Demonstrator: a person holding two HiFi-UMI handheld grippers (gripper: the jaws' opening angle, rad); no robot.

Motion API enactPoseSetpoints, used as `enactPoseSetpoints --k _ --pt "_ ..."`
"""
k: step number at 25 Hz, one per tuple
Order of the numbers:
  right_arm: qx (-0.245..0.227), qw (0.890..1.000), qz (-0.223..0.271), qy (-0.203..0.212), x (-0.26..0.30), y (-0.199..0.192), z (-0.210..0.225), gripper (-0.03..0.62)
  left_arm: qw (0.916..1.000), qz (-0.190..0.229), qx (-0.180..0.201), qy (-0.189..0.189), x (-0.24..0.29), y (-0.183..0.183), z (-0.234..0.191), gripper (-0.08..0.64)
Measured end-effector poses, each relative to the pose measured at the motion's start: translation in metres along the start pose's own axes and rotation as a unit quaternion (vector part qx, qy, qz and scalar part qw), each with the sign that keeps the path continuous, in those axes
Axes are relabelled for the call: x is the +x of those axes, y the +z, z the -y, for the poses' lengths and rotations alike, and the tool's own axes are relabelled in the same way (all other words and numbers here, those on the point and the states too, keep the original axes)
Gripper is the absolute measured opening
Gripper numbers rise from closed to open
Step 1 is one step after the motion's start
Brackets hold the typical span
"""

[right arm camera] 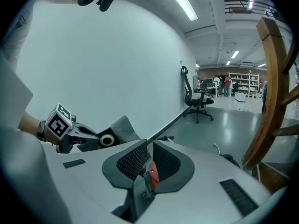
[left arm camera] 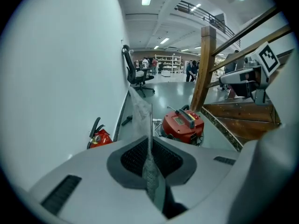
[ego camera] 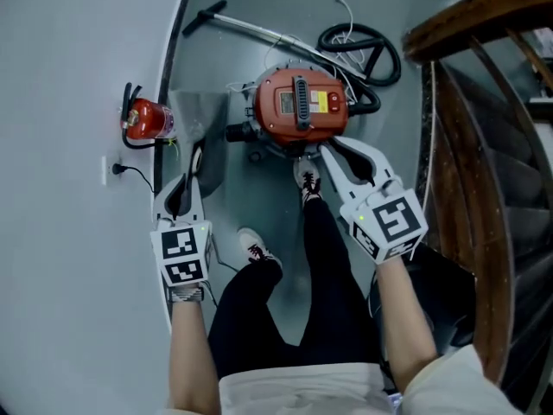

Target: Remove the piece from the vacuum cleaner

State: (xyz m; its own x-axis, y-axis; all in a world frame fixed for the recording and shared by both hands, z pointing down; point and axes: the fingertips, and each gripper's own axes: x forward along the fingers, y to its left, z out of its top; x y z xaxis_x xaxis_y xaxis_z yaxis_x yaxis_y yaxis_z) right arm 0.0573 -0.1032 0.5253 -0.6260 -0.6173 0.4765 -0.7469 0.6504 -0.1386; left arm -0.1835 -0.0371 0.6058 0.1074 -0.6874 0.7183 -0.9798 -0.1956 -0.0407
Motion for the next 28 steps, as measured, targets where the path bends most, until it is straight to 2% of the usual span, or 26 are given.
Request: enactPoseSetpoints --k 5,8,12,16,19,24,28 --pt "-0.032 0.999 0.036 -0.004 -0.034 0.054 -0.013 0.038 0.9988 0.035 0.025 -0.020 -0.044 0.046 0.004 0.031" --pt "-0.062 0.997 0.041 -0.004 -0.052 0.089 -0.023 0.031 0.9985 0.046 0.023 -0.021 -0.069 0.073 0.001 0.032" --pt "-0.073 0.996 0.051 -0.004 -0.091 0.141 -0.037 0.028 0.9978 0.061 0.013 -0.022 -0.109 0.106 0.004 0.031" --pt "-0.099 0.992 0.073 -0.003 -0.122 0.192 -0.048 0.028 0.9959 0.082 0.025 -0.029 -0.145 0.148 0.012 0.031" --pt "-0.109 0.990 0.086 -0.005 -0.144 0.218 -0.057 0.028 0.9935 0.098 0.042 -0.040 -0.175 0.179 0.021 0.032" --pt "-0.094 0.989 0.111 -0.013 -0.183 0.262 -0.063 0.028 0.9876 0.138 0.053 -0.053 -0.224 0.232 0.032 0.032" --pt "-0.124 0.983 0.137 -0.016 -0.208 0.304 -0.073 0.028 0.9803 0.180 0.054 -0.060 -0.260 0.277 0.042 0.032"
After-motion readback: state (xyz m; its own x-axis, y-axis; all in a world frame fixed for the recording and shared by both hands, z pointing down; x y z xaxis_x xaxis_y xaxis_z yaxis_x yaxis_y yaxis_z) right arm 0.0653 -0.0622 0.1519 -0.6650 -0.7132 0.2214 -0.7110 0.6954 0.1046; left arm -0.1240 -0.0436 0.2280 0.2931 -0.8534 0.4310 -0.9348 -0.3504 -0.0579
